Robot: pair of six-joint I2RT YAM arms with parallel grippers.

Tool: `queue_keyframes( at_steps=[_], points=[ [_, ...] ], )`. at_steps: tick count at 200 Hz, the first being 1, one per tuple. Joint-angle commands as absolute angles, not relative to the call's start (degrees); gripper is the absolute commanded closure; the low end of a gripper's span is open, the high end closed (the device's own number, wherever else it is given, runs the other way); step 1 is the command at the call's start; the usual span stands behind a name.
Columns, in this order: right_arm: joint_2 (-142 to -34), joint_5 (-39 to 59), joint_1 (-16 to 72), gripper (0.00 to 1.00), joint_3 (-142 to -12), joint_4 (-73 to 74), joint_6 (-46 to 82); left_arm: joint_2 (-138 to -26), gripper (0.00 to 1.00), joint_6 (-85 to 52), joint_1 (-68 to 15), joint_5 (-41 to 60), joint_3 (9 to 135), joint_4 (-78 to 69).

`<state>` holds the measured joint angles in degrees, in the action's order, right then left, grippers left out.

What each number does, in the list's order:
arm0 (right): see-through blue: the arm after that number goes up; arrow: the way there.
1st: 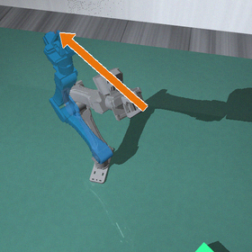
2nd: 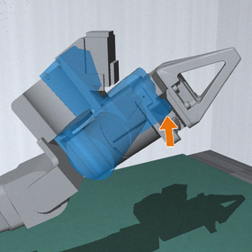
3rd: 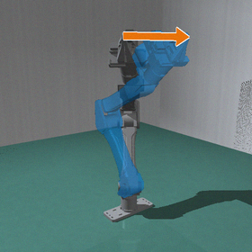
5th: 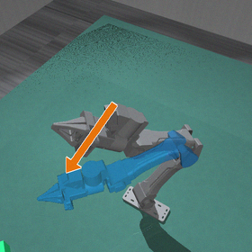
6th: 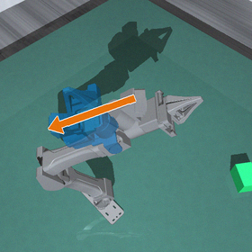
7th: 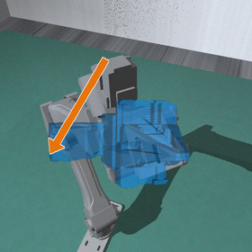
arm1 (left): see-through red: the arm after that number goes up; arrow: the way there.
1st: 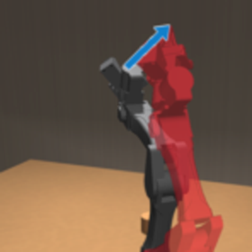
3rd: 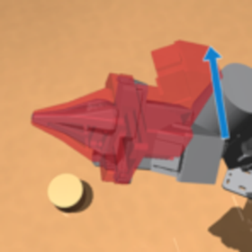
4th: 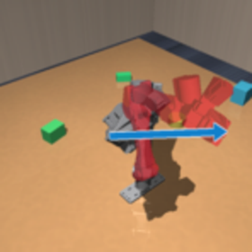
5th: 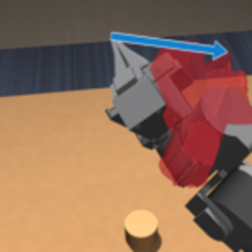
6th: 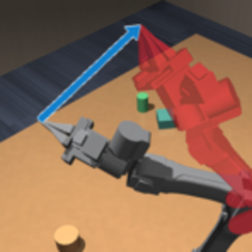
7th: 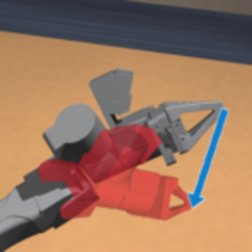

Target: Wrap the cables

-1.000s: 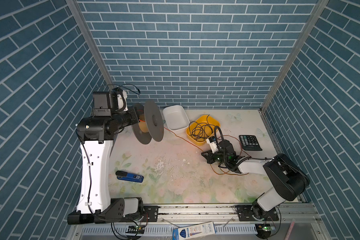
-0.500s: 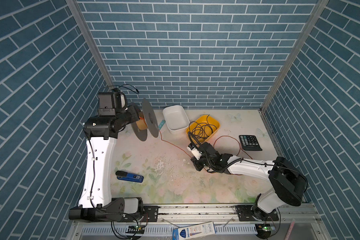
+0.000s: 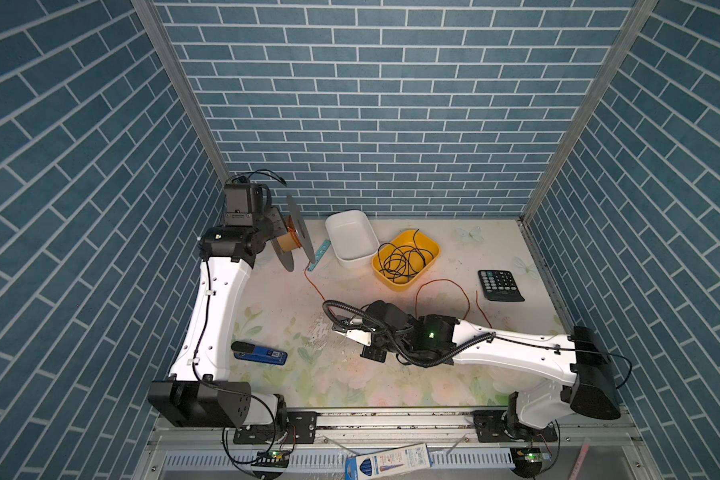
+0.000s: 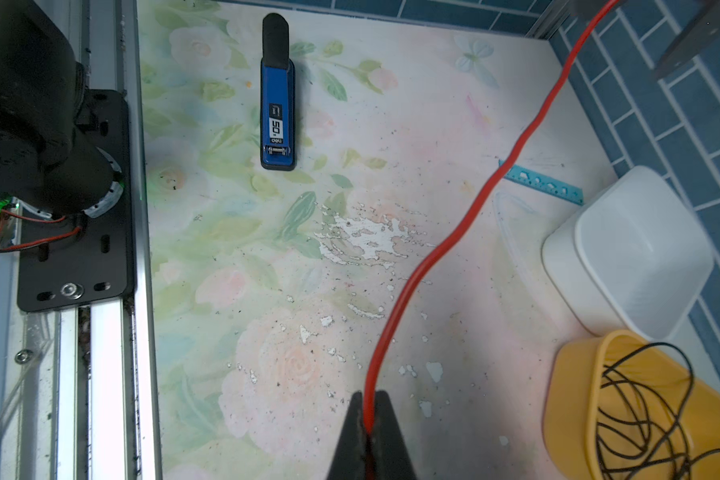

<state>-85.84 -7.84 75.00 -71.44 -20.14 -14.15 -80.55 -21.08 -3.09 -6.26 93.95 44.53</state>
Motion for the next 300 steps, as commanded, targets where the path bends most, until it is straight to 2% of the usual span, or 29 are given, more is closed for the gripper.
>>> queue_keyframes(
  at_steps=[1,28,108,195,240,300],
  points=[
    [-80.9,-9.6,75.2,1.00,-76.3,-22.7,-20.3,-80.7,1.00,-19.3,-5.8,-12.3,92.6,39.6],
    [-79.1,-13.3,74.3,1.00,-79.6,-20.3,-23.0,-81.3,1.00,-17.6,-11.8,-18.5,91.5,40.4],
    [-82.2,-3.7,61.4,1.00,-90.9,-21.5,-18.1,-85.4,1.00,-17.1,-26.9,-28.0,88.3,46.1],
    [-87.2,4.7,49.5,1.00,-95.4,-15.5,-6.6,-85.3,1.00,-16.1,-32.2,-21.9,84.5,46.4],
    [-90.7,15.8,40.6,1.00,-96.4,-13.3,-1.2,-81.0,1.00,-11.8,-33.5,-14.6,79.4,44.6],
    [-98.9,28.8,31.3,1.00,-99.3,-12.6,5.4,-73.6,1.00,-7.6,-34.9,-9.9,76.1,44.3]
  ],
)
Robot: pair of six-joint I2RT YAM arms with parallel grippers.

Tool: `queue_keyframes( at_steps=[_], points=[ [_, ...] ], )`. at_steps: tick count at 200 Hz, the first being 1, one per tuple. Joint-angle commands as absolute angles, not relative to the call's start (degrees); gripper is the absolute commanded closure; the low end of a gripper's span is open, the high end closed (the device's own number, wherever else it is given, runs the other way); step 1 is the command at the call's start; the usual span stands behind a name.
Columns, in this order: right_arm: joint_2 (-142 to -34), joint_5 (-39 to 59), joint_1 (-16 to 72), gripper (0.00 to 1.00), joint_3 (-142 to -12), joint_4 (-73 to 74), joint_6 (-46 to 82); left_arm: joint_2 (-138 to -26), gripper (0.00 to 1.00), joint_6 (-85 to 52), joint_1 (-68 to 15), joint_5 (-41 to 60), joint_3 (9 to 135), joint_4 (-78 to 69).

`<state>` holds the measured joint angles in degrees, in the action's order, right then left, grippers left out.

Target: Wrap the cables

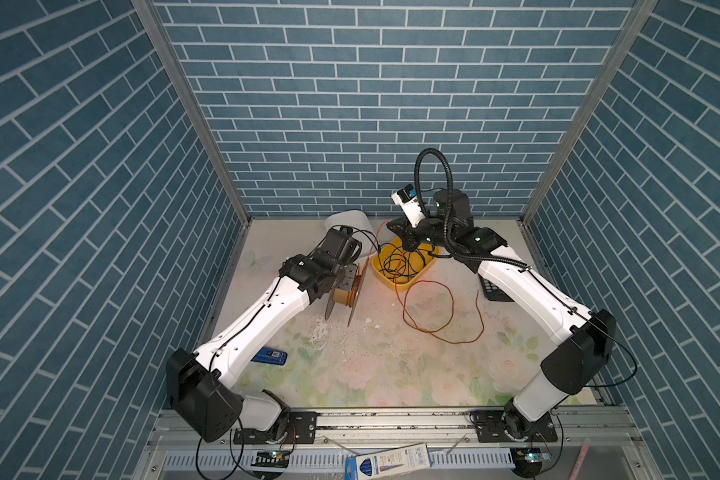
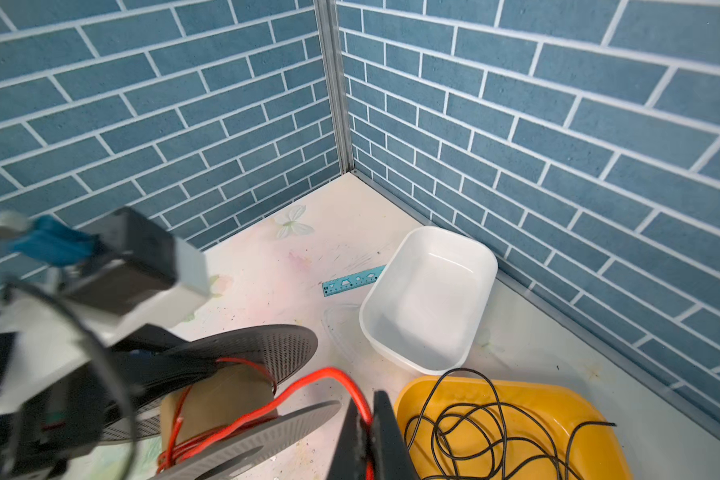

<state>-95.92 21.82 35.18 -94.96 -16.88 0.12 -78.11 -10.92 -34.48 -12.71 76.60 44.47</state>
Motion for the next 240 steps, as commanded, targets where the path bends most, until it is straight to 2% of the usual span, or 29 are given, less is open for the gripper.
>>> queue_keyframes(
  at_steps=[1,27,64,101,133,177,202,223,240],
  points=[
    [-99.1,29.0,31.1,1.00,-99.4,-12.7,5.5,-73.5,1.00,-7.5,-34.9,-9.8,76.1,44.3],
    [-105.3,34.9,27.3,1.00,-102.3,-13.1,9.0,-71.1,1.00,-4.0,-34.9,-4.4,78.2,46.8],
    [-110.9,41.1,26.2,1.00,-101.1,-11.7,10.3,-71.7,1.00,-4.1,-33.6,1.4,87.7,52.8],
    [-109.2,43.6,26.5,1.00,-87.4,4.0,18.5,-72.1,1.00,-8.3,-28.0,12.3,97.1,53.9],
    [-106.3,44.8,29.2,1.00,-77.1,13.9,22.1,-75.0,1.00,-11.8,-25.5,14.1,107.2,56.6],
    [-102.3,43.8,32.8,0.70,-70.9,17.4,23.0,-82.0,1.00,-14.5,-25.0,15.2,120.9,61.6],
    [-98.4,42.8,33.5,0.48,-66.1,18.9,23.7,-84.1,1.00,-14.4,-24.9,13.8,127.0,64.2],
    [-94.0,40.9,34.0,0.42,-61.9,19.2,22.7,-86.5,1.00,-14.2,-24.8,13.0,132.4,67.1],
    [-91.1,40.0,34.5,0.34,-59.4,17.9,21.7,-88.5,1.00,-14.2,-24.4,12.7,136.2,69.1]
  ],
)
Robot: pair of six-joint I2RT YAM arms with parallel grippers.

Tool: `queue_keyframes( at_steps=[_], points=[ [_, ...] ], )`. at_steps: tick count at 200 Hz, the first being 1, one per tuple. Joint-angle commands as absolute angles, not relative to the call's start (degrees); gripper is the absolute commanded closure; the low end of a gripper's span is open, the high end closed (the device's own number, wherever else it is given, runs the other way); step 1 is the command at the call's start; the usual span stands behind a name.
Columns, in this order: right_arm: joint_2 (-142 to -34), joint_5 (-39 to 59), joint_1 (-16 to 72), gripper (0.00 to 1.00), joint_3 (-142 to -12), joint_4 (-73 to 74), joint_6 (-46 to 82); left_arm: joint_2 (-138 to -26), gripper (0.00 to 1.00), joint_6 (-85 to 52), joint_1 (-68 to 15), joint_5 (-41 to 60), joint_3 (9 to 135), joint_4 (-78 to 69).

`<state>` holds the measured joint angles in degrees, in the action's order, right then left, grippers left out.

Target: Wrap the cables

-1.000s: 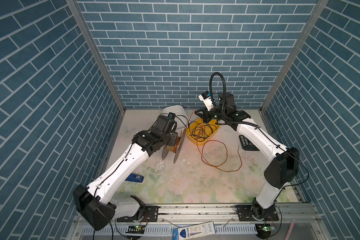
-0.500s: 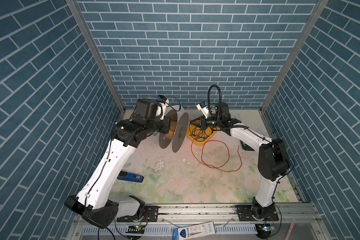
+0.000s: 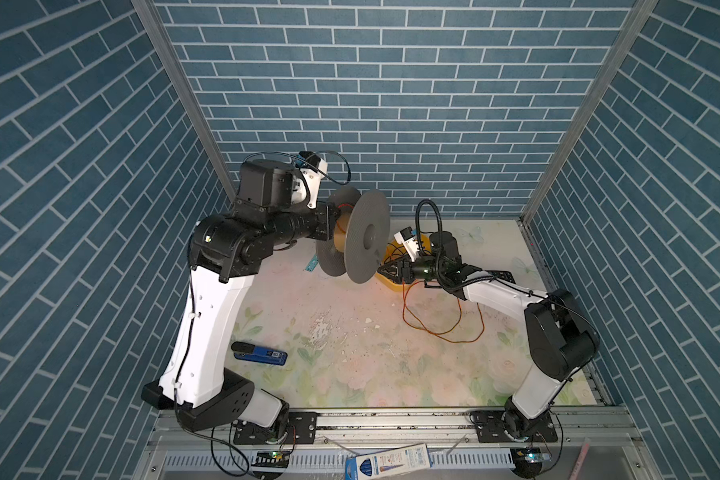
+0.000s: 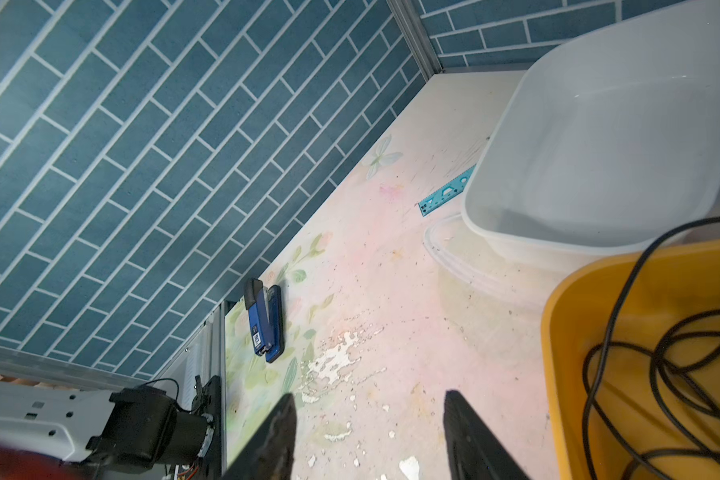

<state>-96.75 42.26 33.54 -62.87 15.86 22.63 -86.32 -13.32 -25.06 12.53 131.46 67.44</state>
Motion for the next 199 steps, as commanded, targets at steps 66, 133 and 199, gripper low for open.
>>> queue_keyframes(
  at_steps=[66,133,199],
  points=[
    [-81.5,35.8,35.7,0.23,-49.9,15.3,18.7,-92.4,1.00,-14.0,-23.7,12.5,143.4,72.4],
    [-79.3,29.9,38.6,0.44,-42.3,14.1,16.0,-94.9,1.00,-13.9,-23.5,11.9,147.1,74.1],
    [-80.6,1.9,52.4,1.00,-43.3,10.3,10.8,-97.9,1.00,-16.4,-22.5,4.4,147.1,73.5]
  ],
)
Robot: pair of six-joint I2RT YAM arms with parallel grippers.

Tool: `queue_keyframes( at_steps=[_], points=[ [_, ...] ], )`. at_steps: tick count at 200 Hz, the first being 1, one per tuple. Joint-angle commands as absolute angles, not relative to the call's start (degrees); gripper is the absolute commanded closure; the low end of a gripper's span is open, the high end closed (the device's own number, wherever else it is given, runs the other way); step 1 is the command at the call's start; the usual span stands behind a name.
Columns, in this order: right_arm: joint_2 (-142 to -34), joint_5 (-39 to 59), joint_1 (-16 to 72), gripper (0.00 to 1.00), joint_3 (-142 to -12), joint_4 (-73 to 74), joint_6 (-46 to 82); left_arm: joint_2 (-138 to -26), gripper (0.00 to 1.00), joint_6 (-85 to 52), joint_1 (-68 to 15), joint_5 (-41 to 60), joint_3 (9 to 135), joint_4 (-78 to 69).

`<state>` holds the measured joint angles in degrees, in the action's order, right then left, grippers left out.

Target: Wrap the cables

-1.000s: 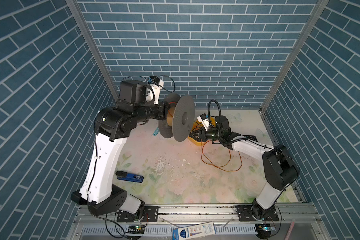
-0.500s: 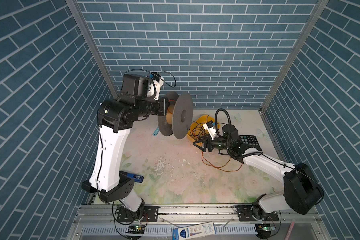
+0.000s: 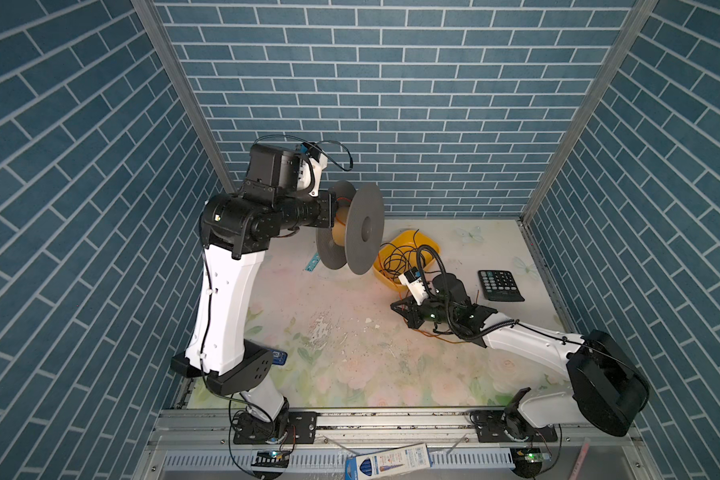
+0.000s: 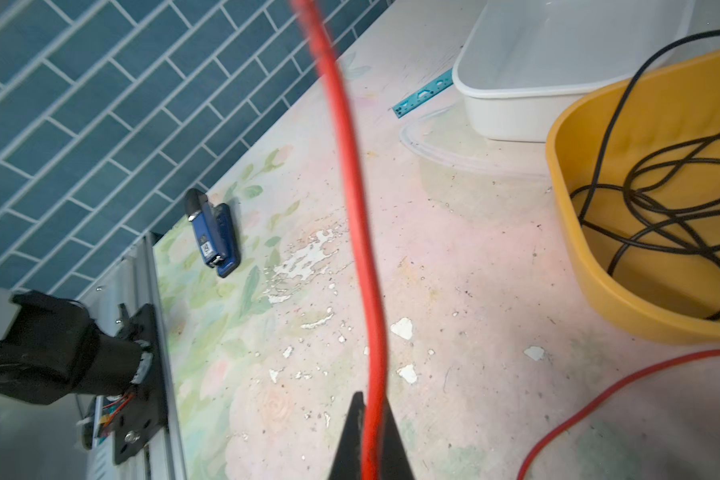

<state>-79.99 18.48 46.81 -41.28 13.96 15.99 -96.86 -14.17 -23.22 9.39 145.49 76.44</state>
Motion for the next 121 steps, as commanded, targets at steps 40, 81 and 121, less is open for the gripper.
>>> queue_keyframes(
  at_steps=[40,81,121],
  points=[
    [-87.8,-8.9,62.2,1.00,-52.1,2.8,2.9,-99.5,1.00,-17.7,-22.6,-3.4,141.6,69.4],
    [-92.4,-10.4,69.8,1.00,-61.7,-1.6,-3.4,-99.1,1.00,-18.8,-22.6,-10.2,131.1,61.6],
    [-93.0,-10.8,72.8,1.00,-68.8,-3.6,-8.8,-98.8,1.00,-19.7,-22.9,-12.8,121.0,54.9]
  ],
)
